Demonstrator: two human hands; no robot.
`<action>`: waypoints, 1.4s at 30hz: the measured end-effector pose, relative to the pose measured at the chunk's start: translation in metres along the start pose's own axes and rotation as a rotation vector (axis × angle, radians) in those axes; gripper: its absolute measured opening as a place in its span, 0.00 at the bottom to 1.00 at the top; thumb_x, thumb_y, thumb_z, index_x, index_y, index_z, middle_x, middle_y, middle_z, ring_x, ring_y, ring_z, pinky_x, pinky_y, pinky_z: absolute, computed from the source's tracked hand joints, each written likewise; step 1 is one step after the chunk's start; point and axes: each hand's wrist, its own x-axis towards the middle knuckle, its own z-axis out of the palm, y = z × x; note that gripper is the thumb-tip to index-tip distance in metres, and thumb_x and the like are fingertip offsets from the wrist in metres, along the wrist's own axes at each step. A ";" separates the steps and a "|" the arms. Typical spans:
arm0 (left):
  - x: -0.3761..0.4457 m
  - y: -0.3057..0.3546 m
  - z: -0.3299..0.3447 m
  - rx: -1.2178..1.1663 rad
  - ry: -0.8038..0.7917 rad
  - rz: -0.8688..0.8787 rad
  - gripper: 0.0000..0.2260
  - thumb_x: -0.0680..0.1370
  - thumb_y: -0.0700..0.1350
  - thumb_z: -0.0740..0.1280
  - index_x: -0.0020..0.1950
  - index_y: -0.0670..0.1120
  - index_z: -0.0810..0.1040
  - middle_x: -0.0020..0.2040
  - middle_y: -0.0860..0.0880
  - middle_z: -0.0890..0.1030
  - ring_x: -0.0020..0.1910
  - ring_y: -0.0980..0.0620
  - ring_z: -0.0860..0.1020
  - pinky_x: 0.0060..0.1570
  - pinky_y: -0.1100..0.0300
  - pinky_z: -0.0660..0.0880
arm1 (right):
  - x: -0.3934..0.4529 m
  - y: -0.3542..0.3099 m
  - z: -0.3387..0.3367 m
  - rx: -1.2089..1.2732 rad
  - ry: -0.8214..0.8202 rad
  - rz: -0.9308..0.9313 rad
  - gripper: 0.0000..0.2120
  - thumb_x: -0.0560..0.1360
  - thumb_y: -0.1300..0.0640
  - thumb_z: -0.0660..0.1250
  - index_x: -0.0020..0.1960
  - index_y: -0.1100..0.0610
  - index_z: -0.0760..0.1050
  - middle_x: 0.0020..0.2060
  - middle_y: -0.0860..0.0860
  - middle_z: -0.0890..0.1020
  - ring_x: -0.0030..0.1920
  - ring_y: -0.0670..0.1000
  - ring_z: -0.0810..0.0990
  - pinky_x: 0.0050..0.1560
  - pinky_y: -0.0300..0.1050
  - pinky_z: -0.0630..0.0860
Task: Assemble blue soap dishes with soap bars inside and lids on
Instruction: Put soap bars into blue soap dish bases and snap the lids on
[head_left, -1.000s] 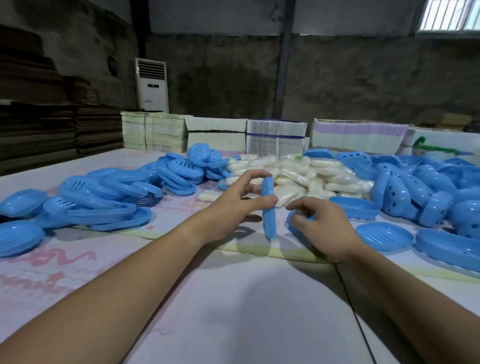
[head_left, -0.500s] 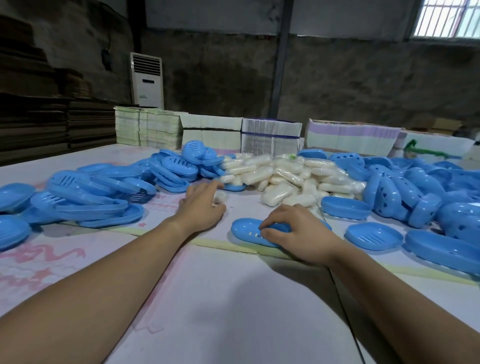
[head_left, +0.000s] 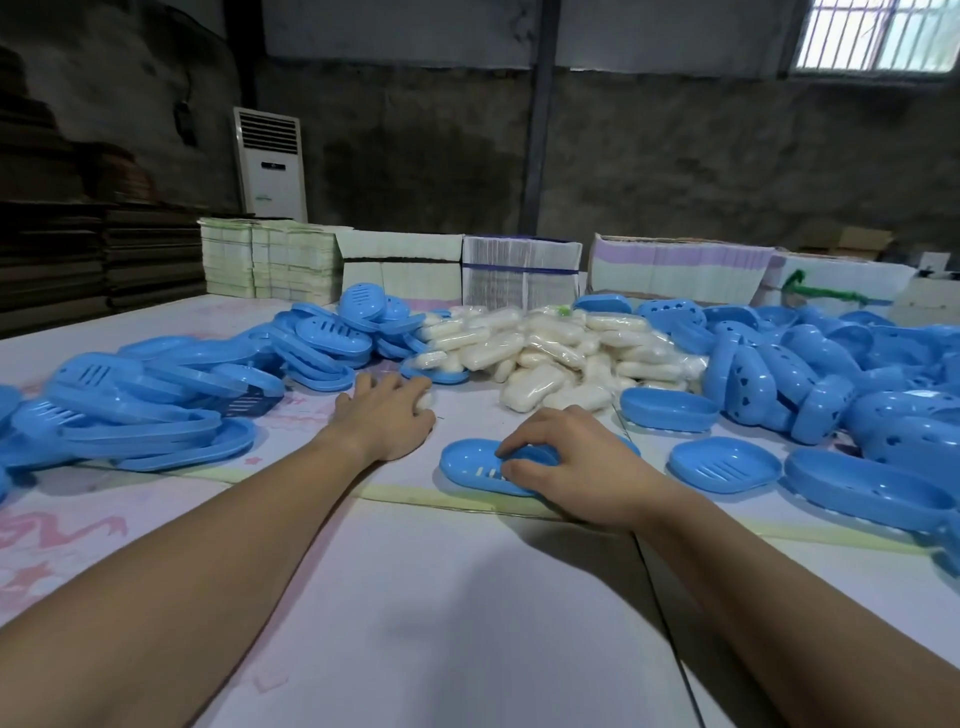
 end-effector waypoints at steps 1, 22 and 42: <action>-0.001 0.001 0.000 0.011 -0.007 0.011 0.26 0.79 0.59 0.56 0.78 0.59 0.60 0.79 0.48 0.62 0.76 0.39 0.55 0.69 0.36 0.60 | 0.000 0.001 0.000 -0.001 0.002 0.000 0.12 0.77 0.44 0.65 0.58 0.43 0.80 0.55 0.43 0.79 0.58 0.46 0.69 0.61 0.46 0.69; -0.017 -0.006 -0.029 -0.127 -0.168 0.188 0.16 0.73 0.50 0.72 0.57 0.56 0.72 0.50 0.56 0.76 0.45 0.58 0.74 0.39 0.62 0.68 | -0.001 0.016 -0.011 0.129 0.148 0.112 0.06 0.75 0.50 0.68 0.48 0.39 0.78 0.50 0.39 0.78 0.55 0.42 0.73 0.53 0.36 0.68; -0.058 0.046 -0.061 -0.360 -0.402 0.458 0.18 0.73 0.55 0.71 0.62 0.65 0.75 0.64 0.57 0.76 0.61 0.55 0.75 0.61 0.58 0.74 | -0.005 0.037 -0.036 0.237 0.452 0.406 0.08 0.74 0.58 0.67 0.46 0.48 0.83 0.40 0.41 0.82 0.45 0.44 0.80 0.43 0.41 0.74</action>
